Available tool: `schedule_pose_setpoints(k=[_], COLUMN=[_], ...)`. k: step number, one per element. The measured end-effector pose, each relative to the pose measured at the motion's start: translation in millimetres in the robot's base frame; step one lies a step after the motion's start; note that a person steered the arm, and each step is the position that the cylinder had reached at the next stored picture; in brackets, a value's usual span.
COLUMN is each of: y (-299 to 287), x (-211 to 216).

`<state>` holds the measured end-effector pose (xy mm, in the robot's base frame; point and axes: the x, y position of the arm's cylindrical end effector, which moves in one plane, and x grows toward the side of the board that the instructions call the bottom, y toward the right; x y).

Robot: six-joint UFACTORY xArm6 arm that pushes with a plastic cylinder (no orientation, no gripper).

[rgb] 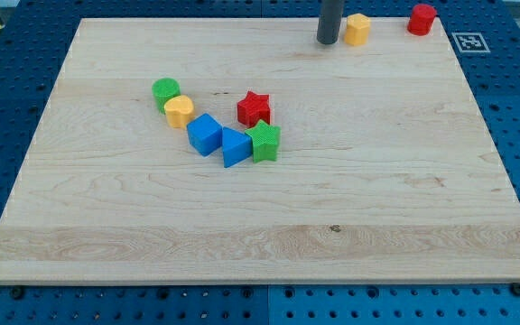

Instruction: Move the yellow hexagon towards the top right of the board

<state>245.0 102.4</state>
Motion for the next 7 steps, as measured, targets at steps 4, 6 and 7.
schedule_pose_setpoints(k=[4,6,7], y=[22,56,56], x=[0,9,6])
